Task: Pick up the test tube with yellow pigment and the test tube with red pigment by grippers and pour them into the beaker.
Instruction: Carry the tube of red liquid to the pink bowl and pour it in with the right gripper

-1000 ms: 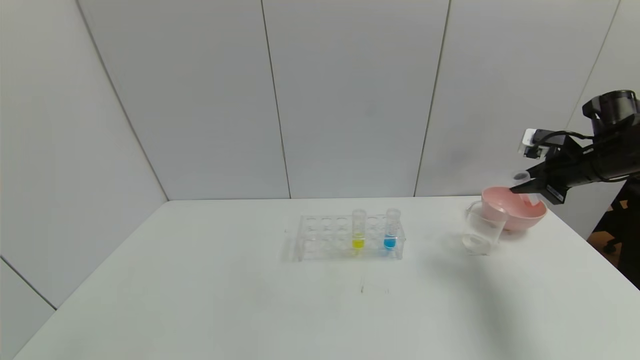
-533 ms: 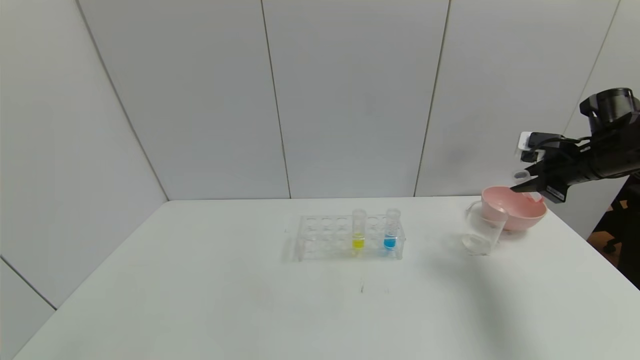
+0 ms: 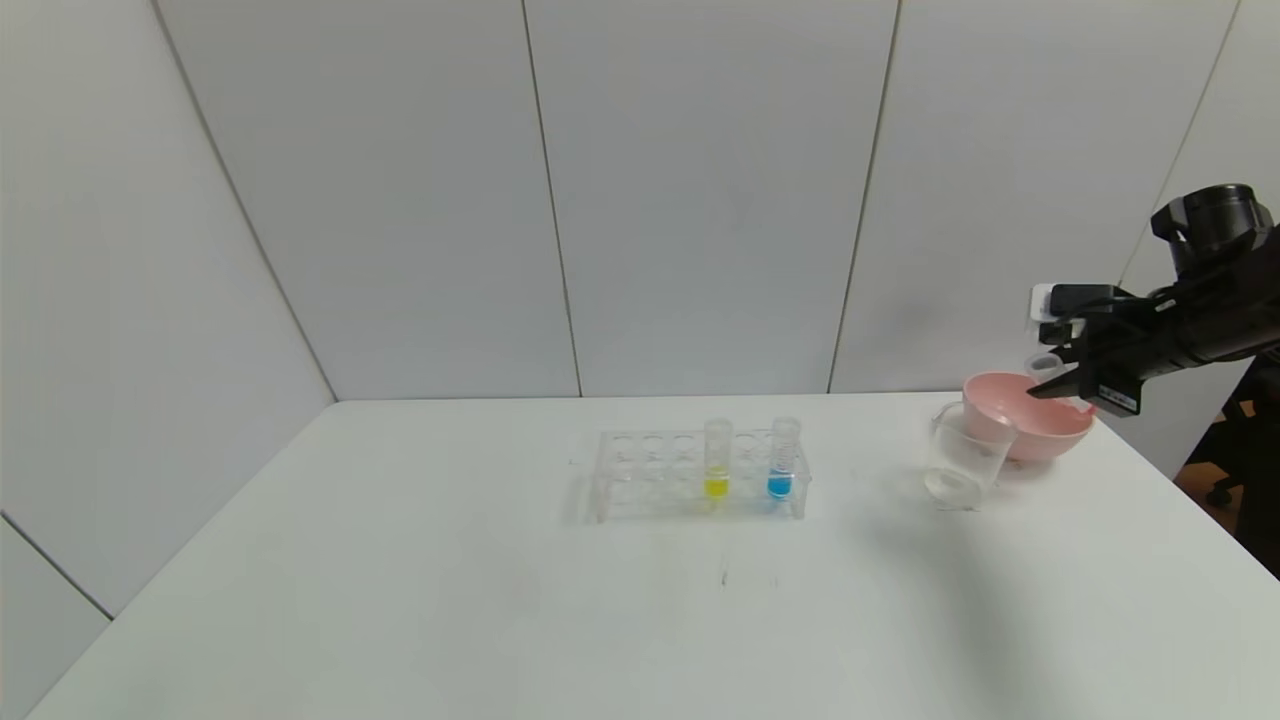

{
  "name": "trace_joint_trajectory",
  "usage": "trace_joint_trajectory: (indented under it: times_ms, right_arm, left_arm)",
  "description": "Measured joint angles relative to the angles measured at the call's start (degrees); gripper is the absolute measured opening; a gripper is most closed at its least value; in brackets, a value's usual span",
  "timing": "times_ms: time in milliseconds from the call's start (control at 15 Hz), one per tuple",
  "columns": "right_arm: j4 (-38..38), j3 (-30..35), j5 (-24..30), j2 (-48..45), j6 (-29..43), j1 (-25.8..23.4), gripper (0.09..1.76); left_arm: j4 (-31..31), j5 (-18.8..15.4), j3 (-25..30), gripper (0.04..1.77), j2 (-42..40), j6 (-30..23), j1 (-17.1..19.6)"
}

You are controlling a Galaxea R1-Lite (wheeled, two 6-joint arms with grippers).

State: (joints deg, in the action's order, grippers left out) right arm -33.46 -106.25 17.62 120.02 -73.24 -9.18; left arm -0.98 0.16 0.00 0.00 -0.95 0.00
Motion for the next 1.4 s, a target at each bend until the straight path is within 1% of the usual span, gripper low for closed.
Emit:
trace_joint_trajectory:
  times_ms: [133, 267, 533, 933, 1133, 1400]
  right_arm:
    - [-1.5, -0.5, -3.2, 0.3, -2.0, 0.2, 0.5]
    - [-2.1, -1.4, -4.7, 0.6, -3.1, 0.7, 0.5]
    - [-2.2, -2.0, -7.3, 1.1, -3.5, 3.1, 0.5]
    - [-2.3, -2.5, -12.7, 1.8, -4.1, 6.9, 0.5]
    - [-2.3, -2.5, -15.5, 1.9, -7.6, 7.3, 0.5]
    - [-3.3, -2.5, -15.7, 1.8, -8.0, 7.5, 0.5]
  left_arm:
    - [0.0, 0.0, 0.0, 1.72, 0.0, 0.0, 0.0]
    - [0.0, 0.0, 0.0, 1.72, 0.0, 0.0, 0.0]
    - [0.0, 0.0, 0.0, 1.72, 0.0, 0.0, 0.0]
    - [0.0, 0.0, 0.0, 1.72, 0.0, 0.0, 0.0]
    - [0.0, 0.0, 0.0, 1.72, 0.0, 0.0, 0.0]
    - [0.0, 0.0, 0.0, 1.72, 0.0, 0.0, 0.0]
